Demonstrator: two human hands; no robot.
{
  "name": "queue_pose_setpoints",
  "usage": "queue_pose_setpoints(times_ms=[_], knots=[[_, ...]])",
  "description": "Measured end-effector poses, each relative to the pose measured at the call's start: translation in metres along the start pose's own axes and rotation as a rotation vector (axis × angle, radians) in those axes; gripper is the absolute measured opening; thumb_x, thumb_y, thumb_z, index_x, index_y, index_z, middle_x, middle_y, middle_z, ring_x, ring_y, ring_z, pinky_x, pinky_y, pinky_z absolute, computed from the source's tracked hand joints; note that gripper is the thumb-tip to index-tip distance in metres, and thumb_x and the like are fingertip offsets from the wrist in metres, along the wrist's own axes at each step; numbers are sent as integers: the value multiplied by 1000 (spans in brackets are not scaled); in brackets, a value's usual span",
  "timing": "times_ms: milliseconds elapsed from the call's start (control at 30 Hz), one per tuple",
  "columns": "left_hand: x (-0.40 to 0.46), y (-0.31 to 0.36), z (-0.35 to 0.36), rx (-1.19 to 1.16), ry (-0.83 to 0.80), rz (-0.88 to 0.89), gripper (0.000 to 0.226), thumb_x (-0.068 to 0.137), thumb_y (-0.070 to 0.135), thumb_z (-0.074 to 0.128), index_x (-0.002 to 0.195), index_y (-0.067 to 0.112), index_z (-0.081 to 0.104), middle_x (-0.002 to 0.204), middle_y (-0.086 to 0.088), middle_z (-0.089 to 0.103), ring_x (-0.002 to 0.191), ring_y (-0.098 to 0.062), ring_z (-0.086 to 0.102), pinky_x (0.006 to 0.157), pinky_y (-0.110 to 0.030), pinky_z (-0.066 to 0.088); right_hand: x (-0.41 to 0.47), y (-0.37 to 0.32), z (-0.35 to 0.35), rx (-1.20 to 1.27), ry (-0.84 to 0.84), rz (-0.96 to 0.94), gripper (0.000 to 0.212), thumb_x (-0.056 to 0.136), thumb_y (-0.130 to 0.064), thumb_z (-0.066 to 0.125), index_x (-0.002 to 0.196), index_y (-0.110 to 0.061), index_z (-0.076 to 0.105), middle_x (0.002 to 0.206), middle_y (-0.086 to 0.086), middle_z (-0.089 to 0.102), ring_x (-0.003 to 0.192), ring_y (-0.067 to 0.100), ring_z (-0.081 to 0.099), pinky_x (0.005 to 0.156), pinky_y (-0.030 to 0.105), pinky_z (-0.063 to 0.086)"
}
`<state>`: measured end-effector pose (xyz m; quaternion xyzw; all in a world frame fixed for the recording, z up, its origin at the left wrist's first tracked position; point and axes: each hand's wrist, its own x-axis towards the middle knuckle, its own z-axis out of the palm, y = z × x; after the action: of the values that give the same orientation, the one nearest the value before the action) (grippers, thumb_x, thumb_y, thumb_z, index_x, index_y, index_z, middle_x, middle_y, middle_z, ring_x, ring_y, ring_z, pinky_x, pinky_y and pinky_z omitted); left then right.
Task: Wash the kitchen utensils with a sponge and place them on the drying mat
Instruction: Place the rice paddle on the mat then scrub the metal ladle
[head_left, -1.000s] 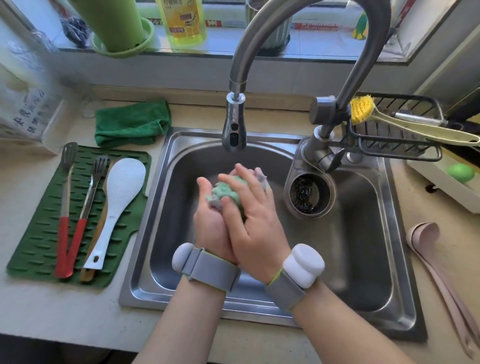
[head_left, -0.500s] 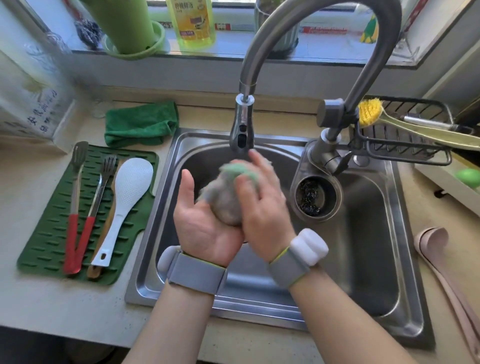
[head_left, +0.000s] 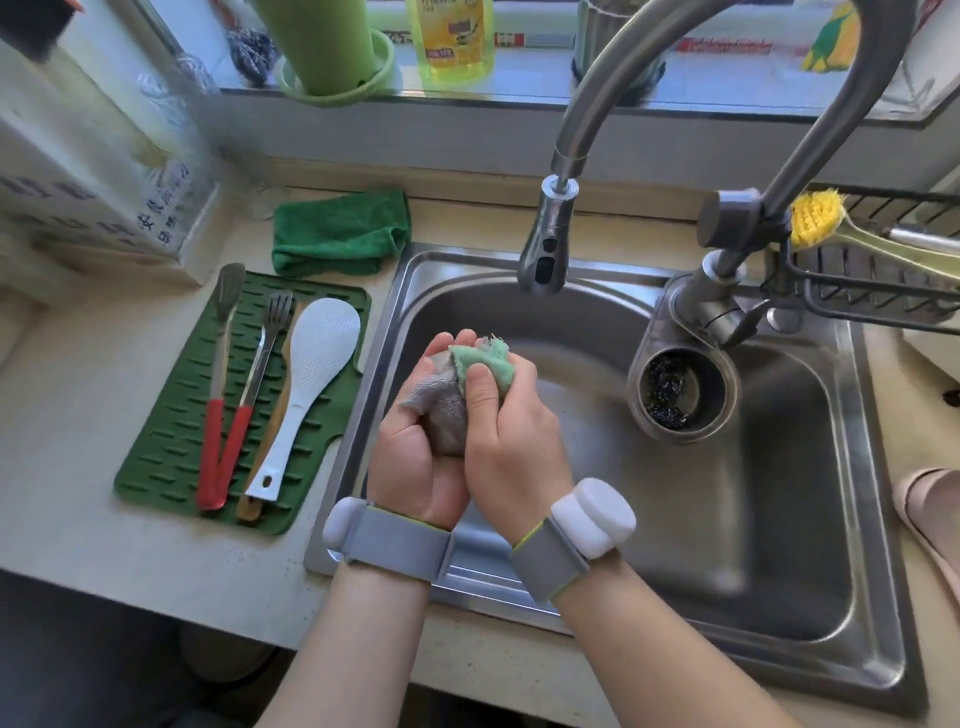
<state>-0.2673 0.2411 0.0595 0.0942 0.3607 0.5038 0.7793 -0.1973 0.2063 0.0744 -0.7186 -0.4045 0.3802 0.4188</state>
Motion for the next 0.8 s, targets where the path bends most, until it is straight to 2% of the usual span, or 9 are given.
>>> queue_pose_setpoints(times_ms=[67, 133, 233, 333, 433, 533, 600, 700, 800], knots=[[1, 3, -9, 221, 78, 77, 24, 93, 16, 52, 111, 12, 66, 112, -11, 71, 103, -25, 67, 91, -35, 55, 6, -2, 3, -12, -35, 88, 38, 96, -49, 34, 115, -19, 47, 111, 8, 65, 105, 30, 56, 80, 35, 42], [3, 5, -13, 415, 128, 157, 28, 95, 30, 55, 114, 14, 68, 113, -13, 71, 105, -25, 67, 88, -34, 55, 11, -1, 5, -5, -27, 110, 38, 96, -48, 36, 106, -15, 53, 107, 9, 65, 103, 29, 56, 80, 34, 41], [6, 18, -21, 457, 152, 169, 42, 93, 38, 53, 118, 6, 65, 111, -17, 71, 101, -24, 69, 81, -31, 55, 23, -1, 15, 162, -6, 76, 37, 95, -43, 46, 93, -11, 64, 92, 7, 71, 92, 26, 64, 82, 42, 49], [9, 34, -26, 428, 151, 151, 65, 82, 49, 53, 117, -5, 62, 106, -23, 71, 95, -28, 70, 79, -35, 57, 34, -2, 24, 407, -141, 178, 44, 86, -48, 53, 92, -7, 69, 92, 12, 73, 93, 32, 67, 84, 53, 52], [16, 48, -33, 415, 138, 96, 53, 93, 38, 51, 124, -5, 58, 117, -27, 65, 107, -35, 65, 89, -43, 55, 45, -5, 36, 538, -208, 391, 53, 77, -55, 59, 98, -8, 71, 101, 12, 72, 98, 32, 67, 91, 52, 51], [21, 57, -38, 420, 117, 22, 36, 100, 22, 44, 124, -1, 59, 114, -22, 67, 104, -33, 66, 86, -41, 56, 52, -12, 40, 598, -324, 534, 42, 85, -45, 58, 107, -12, 70, 105, 11, 71, 86, 26, 67, 70, 37, 56], [23, 59, -37, 414, 112, 0, 34, 100, 19, 44, 122, -1, 60, 109, -19, 69, 97, -30, 67, 82, -38, 58, 55, -14, 42, 615, -336, 515, 37, 90, -39, 54, 113, -14, 67, 111, 13, 69, 87, 26, 65, 67, 34, 53], [30, 70, -33, 372, 135, -58, 45, 97, 26, 50, 131, -4, 53, 126, -27, 60, 115, -38, 59, 96, -46, 52, 50, -15, 53, 664, -237, 328, 37, 94, -35, 50, 115, -7, 62, 114, 19, 65, 99, 30, 62, 90, 51, 50], [34, 79, -31, 358, 92, -131, 56, 87, 31, 58, 129, -6, 53, 125, -28, 58, 106, -36, 62, 91, -47, 53, 38, -14, 52, 539, -150, 221, 46, 90, -43, 55, 101, 1, 66, 103, 25, 68, 86, 26, 63, 86, 54, 50]])
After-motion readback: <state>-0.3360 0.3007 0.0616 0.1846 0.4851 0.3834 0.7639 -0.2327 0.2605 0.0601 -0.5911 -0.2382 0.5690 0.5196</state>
